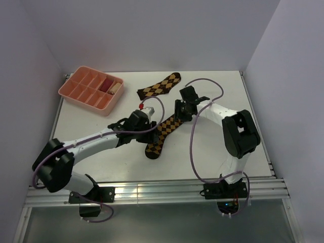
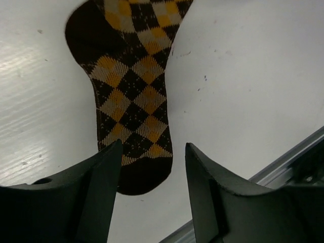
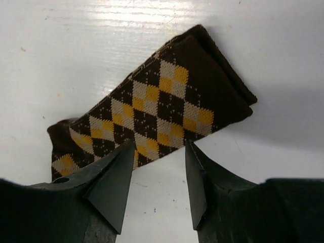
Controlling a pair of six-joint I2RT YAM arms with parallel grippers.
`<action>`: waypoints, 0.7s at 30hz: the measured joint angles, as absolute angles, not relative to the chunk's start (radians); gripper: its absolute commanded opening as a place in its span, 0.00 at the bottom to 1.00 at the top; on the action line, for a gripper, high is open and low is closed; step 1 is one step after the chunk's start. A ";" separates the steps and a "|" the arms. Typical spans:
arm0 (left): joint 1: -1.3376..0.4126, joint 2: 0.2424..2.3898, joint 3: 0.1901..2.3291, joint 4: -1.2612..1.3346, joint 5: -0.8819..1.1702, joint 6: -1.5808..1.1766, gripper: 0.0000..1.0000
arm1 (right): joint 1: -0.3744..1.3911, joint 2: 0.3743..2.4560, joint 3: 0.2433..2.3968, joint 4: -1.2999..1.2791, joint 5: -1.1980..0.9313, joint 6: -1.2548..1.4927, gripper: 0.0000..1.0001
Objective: Roll the socks
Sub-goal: Adjust the sock at the center of the board.
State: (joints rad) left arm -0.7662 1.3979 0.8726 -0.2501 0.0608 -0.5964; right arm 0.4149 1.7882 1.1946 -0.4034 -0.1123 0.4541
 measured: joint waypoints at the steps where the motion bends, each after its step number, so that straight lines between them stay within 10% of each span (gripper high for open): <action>1: -0.778 1.429 0.875 -0.243 0.064 -0.595 0.55 | 0.414 1.803 1.203 -0.401 -0.108 0.454 0.51; 13: -0.807 1.706 0.927 -0.192 0.019 -0.585 0.00 | 0.414 1.888 1.212 -0.369 -0.052 0.459 0.49; 21: -0.779 1.853 1.117 -0.212 -0.186 -0.475 0.06 | 0.425 1.695 0.968 -0.333 -0.051 0.520 0.49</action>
